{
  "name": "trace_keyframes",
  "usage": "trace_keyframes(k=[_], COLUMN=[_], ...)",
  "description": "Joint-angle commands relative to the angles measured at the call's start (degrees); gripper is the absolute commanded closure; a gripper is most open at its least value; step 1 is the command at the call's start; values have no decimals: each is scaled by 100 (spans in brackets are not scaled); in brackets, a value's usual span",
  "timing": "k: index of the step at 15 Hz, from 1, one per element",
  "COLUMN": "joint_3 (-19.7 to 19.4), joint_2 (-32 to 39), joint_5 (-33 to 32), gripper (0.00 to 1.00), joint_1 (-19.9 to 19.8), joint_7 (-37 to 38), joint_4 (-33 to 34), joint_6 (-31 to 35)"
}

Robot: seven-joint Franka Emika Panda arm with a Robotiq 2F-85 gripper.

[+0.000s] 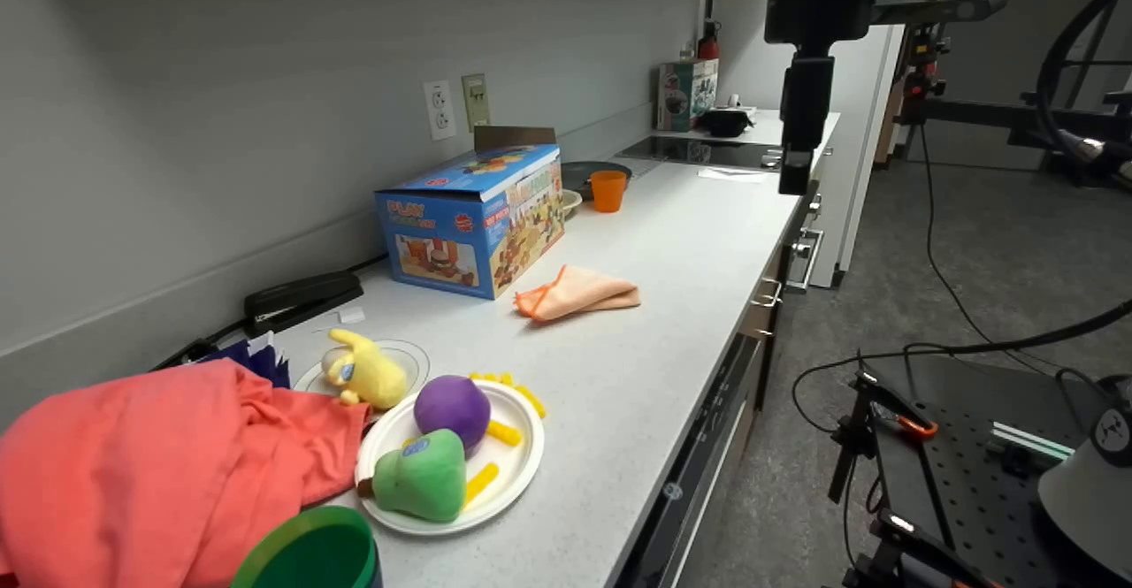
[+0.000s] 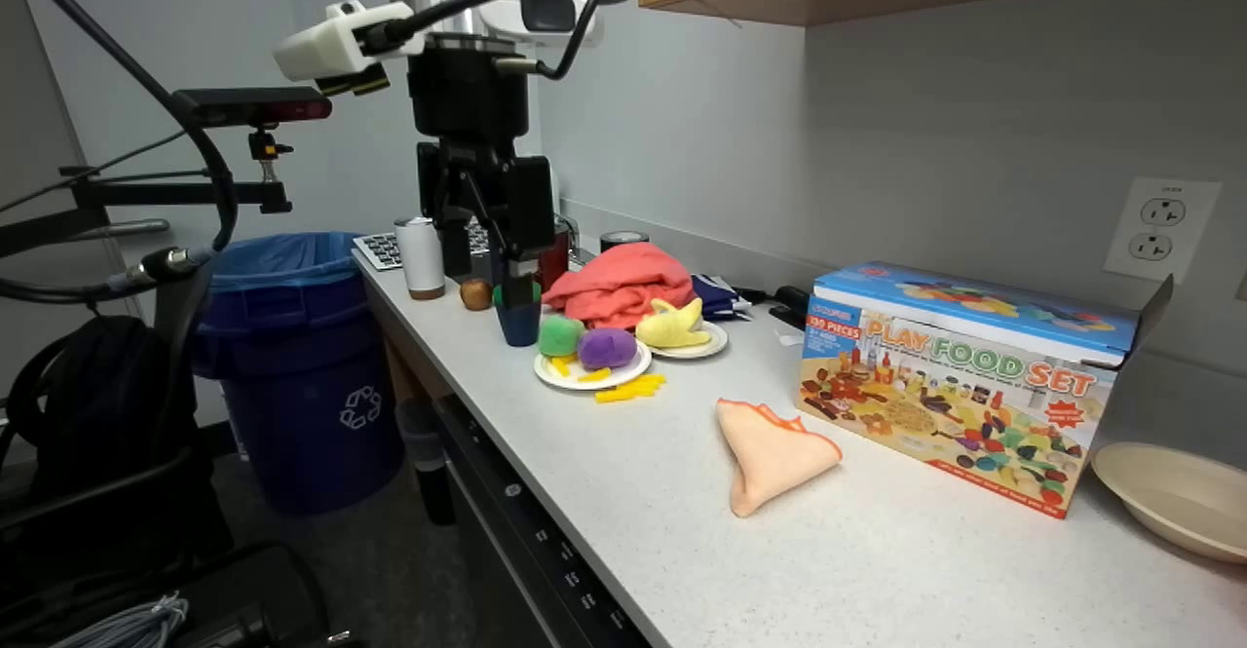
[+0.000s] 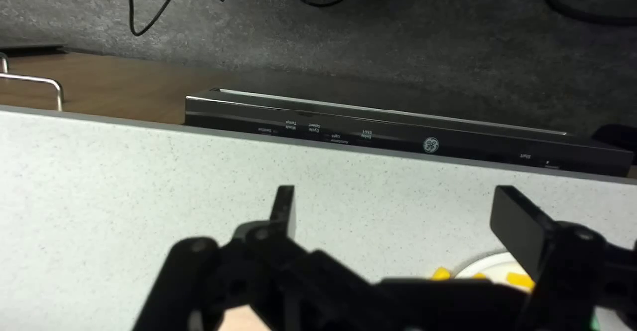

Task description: Unfold the cloth on the counter

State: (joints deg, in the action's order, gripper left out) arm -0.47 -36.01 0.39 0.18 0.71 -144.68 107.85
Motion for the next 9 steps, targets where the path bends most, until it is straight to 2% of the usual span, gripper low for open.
trace_keyframes(k=[1, 4, 9], joint_3=[14, 14, -21], joint_2=[2, 2, 439], joint_5=[8, 8, 6], gripper=[0, 0, 0], joint_1=[-18, -18, -2], joint_7=[-10, -10, -99], joint_4=[11, 11, 405], joint_6=[-13, -13, 32])
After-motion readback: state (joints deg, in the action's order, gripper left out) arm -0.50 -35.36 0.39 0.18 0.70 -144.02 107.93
